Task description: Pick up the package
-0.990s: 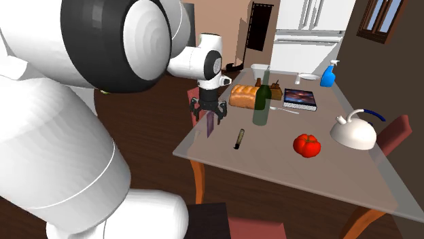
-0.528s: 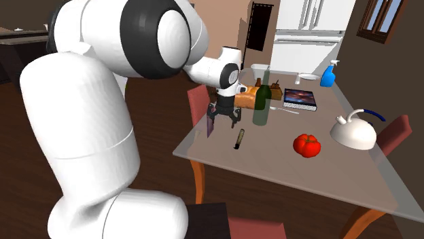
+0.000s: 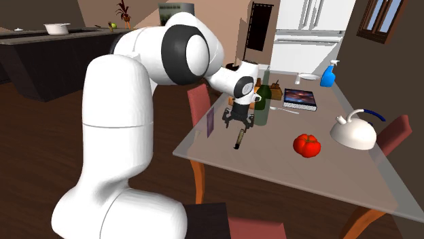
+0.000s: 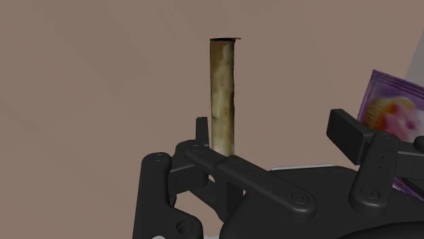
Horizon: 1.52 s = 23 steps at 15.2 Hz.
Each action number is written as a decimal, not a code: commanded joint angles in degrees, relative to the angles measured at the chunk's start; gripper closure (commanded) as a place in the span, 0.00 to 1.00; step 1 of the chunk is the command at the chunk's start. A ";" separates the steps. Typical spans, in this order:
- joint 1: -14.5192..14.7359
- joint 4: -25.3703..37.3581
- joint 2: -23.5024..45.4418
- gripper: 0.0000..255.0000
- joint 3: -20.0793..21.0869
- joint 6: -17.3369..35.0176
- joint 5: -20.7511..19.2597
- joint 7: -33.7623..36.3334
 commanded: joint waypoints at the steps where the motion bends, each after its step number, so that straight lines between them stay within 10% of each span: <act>1: -1.98 4.98 4.70 0.00 0.41 -0.90 2.21 -1.40; 12: -3.80 6.75 10.62 0.00 1.78 2.74 5.01 -3.45; 13: -3.77 6.73 10.62 1.00 1.79 2.76 5.01 -3.41; 23: -3.71 6.84 10.16 1.00 1.64 2.21 4.77 -3.25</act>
